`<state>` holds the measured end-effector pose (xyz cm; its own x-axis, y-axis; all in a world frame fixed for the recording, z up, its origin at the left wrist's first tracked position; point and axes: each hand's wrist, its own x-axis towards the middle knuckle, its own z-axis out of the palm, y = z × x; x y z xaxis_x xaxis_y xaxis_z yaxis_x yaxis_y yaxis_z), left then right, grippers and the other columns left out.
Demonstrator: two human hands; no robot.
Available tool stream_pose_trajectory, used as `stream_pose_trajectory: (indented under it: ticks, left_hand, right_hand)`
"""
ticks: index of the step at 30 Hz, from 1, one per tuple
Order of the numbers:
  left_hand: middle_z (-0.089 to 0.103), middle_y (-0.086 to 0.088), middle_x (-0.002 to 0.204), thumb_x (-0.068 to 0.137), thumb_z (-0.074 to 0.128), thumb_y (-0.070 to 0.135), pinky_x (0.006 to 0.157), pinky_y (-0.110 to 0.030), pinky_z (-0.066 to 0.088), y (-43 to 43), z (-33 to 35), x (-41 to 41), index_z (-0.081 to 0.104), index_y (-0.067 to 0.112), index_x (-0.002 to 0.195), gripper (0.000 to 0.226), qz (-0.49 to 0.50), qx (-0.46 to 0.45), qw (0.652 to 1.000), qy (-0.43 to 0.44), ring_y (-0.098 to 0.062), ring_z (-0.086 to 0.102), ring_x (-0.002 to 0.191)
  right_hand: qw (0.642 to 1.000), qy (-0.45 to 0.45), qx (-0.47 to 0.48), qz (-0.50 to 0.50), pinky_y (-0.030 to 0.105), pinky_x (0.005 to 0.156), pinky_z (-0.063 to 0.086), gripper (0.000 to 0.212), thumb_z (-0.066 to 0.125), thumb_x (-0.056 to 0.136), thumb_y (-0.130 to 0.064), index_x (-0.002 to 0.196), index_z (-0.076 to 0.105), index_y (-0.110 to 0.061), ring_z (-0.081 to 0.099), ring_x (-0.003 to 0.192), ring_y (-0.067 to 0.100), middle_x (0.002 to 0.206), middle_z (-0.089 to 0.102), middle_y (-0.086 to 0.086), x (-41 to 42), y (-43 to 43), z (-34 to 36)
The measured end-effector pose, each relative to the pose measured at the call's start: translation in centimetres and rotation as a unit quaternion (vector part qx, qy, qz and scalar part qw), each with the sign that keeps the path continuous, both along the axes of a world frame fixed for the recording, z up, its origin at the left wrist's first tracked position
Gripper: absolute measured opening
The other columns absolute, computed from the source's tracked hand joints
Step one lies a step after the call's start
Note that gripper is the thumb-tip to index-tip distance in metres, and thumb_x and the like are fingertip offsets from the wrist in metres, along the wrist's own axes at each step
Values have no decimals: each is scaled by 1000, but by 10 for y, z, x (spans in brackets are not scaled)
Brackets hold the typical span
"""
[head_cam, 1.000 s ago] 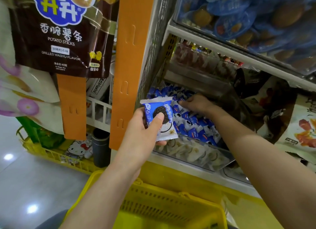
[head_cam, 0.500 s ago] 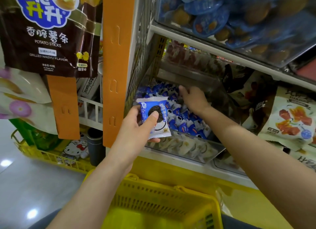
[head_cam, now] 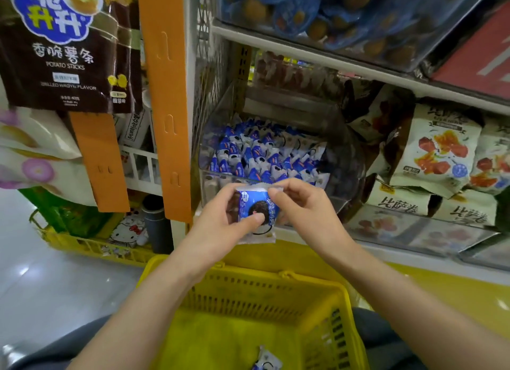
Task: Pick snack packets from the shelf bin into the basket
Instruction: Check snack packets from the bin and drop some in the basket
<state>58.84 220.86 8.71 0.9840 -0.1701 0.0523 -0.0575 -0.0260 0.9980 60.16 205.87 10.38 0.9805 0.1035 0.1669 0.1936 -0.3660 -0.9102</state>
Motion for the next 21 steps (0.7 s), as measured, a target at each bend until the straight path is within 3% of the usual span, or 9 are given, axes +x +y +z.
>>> stream_pose_trajectory:
  ticks: [4,8,12,17,19,21]
  left_hand:
    - [69,-3,94,91,52,24,68,-14,51,-7,-4,-6,60,12,106,21,36,-16,999,18,-6,65,85]
    - [65,-21,91,94,49,23,76,-39,53,-13,-10,-7,60,2,95,23,65,-2,996,58,-28,65,86]
    - [59,-5,73,93,49,18,57,-19,46,-16,-15,-7,59,2,86,21,77,23,995,55,-9,58,67]
    - [60,-4,70,93,49,20,62,-25,44,-22,-21,-10,60,7,81,21,86,5,990,109,-12,59,68]
    - [65,-6,77,94,50,23,61,-20,48,-23,-22,-12,61,5,89,22,80,-20,989,125,-9,64,71]
    - [67,-5,87,91,52,31,61,-12,48,-23,-22,-14,61,8,99,26,77,-26,989,121,-1,64,74]
  right_hand:
    - [999,35,27,-6,20,51,48,21,56,91,-21,71,62,-22,57,58,2,60,61,-8,-6,2,-18]
    - [996,60,71,9,20,48,51,20,59,89,-16,70,63,-15,58,57,2,58,61,-7,-11,1,-30]
    - [999,-30,-44,3,23,60,51,9,66,84,-16,75,66,-17,57,64,2,70,63,-6,-15,-3,-34]
    - [955,-189,-228,28,18,66,45,9,64,86,-23,86,67,-14,53,73,6,81,59,-6,-20,-11,-35]
    - [952,-195,-234,21,15,63,44,8,63,87,-24,85,66,-17,53,71,6,78,57,-8,-21,-11,-36]
    - [976,-147,-161,-21,12,57,44,9,62,87,-23,79,62,-24,56,67,6,69,59,-11,-20,-9,-36]
